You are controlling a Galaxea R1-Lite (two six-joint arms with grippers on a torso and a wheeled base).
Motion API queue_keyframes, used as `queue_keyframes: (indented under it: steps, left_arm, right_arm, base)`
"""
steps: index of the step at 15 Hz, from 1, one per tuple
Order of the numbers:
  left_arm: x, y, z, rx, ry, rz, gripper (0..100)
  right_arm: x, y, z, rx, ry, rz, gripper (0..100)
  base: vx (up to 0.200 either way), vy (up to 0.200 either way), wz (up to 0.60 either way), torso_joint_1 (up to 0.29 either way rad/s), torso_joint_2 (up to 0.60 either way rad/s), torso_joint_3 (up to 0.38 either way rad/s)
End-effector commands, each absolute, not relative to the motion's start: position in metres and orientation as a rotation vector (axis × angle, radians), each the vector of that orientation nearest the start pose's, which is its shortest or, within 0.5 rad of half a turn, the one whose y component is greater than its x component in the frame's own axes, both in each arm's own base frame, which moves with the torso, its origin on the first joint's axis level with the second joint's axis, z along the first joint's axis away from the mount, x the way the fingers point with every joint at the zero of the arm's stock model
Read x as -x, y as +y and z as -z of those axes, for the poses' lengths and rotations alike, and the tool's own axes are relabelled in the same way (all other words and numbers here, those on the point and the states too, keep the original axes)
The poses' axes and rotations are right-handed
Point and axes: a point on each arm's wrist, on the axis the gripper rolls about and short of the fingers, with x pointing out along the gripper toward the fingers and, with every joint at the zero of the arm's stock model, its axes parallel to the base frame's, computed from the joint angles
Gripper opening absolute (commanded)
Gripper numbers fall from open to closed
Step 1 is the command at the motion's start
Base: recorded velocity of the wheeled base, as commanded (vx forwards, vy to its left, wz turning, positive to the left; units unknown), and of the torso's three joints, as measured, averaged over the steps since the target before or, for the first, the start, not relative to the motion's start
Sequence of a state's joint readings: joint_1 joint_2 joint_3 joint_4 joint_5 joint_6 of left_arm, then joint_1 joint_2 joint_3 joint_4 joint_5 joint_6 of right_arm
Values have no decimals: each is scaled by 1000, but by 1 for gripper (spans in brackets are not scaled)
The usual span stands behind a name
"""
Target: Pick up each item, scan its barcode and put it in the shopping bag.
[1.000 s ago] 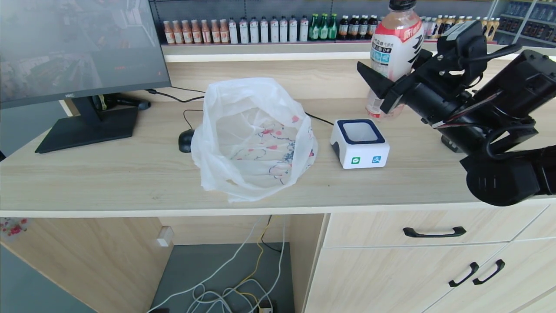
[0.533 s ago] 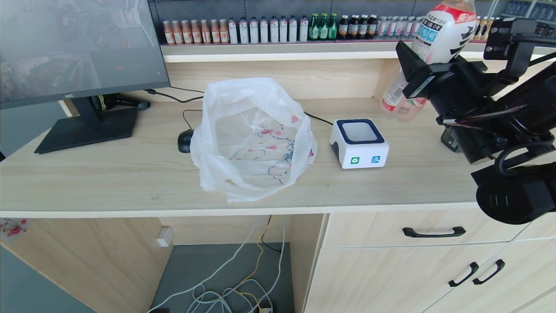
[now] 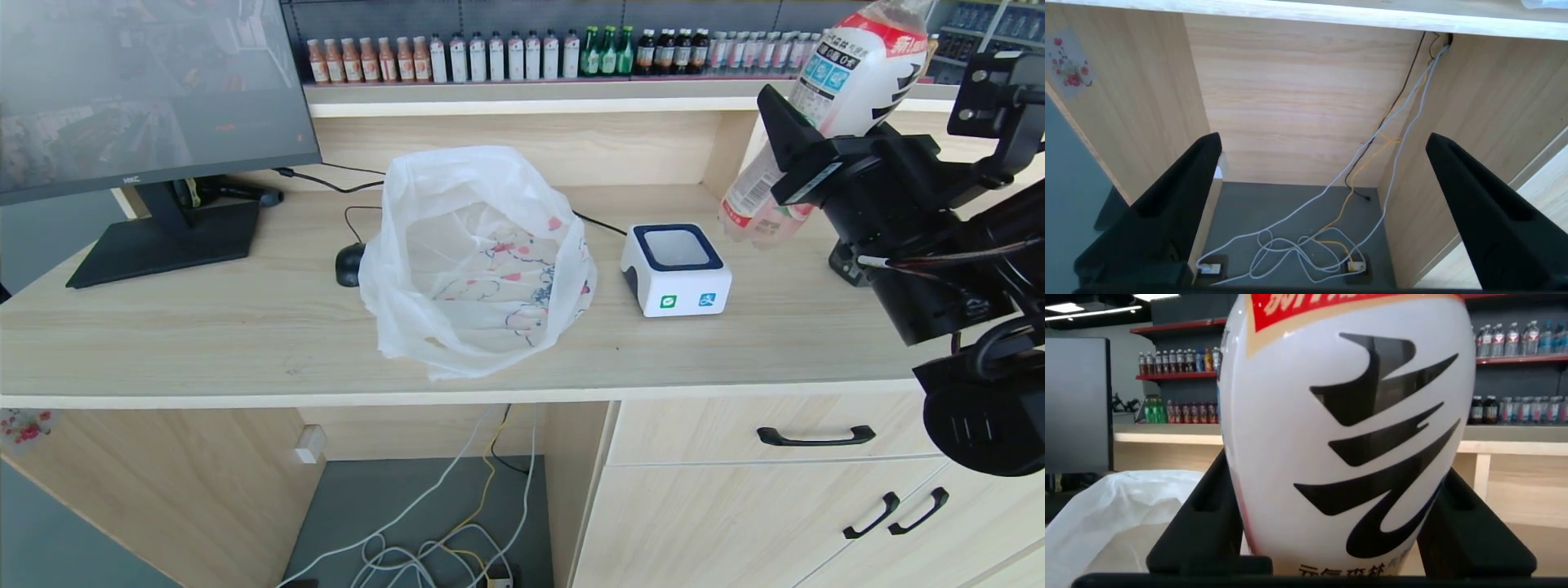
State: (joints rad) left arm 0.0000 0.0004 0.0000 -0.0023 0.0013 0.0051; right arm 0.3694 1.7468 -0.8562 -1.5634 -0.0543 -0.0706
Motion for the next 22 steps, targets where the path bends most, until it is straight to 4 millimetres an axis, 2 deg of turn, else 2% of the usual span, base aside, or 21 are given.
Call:
queue_keyframes:
  steps: [1,2,10,14,17,20,22]
  left_arm:
    - [23,0,-76,-5,-3,-2,100]
    - [23,0,-76,-5,-3,-2,100]
    - [23,0,-76,0,-3,-2,100]
    - [23,0,-76,-2,-3,-2,100]
    - [23,0,-76,-5,-3,-2,100]
    - [23,0,-76,-5,-3,-2,100]
    - [23,0,-76,-5,-3,-2,100]
  right_arm:
    - [-280,108,-267,-72,-654,-284,0]
    - [-280,108,-266,-72,-653,-284,0]
    - [-289,108,-259,-89,-630,-282,0]
    - [-293,109,-267,-90,-668,-278,0]
    - [-294,111,-267,-89,-667,-280,0]
    - [-290,126,-265,-79,-665,-317,0]
    - [-288,141,-261,-73,-584,-370,0]
  base:
    - [0,0,0,0,0,0]
    - [0,0,0,0,0,0]
    - [0,200,0,3,4,2]
    - [0,200,0,2,-1,-2]
    - [0,133,0,0,0,3]
    - [0,0,0,0,0,0]
    - [0,0,0,0,0,0]
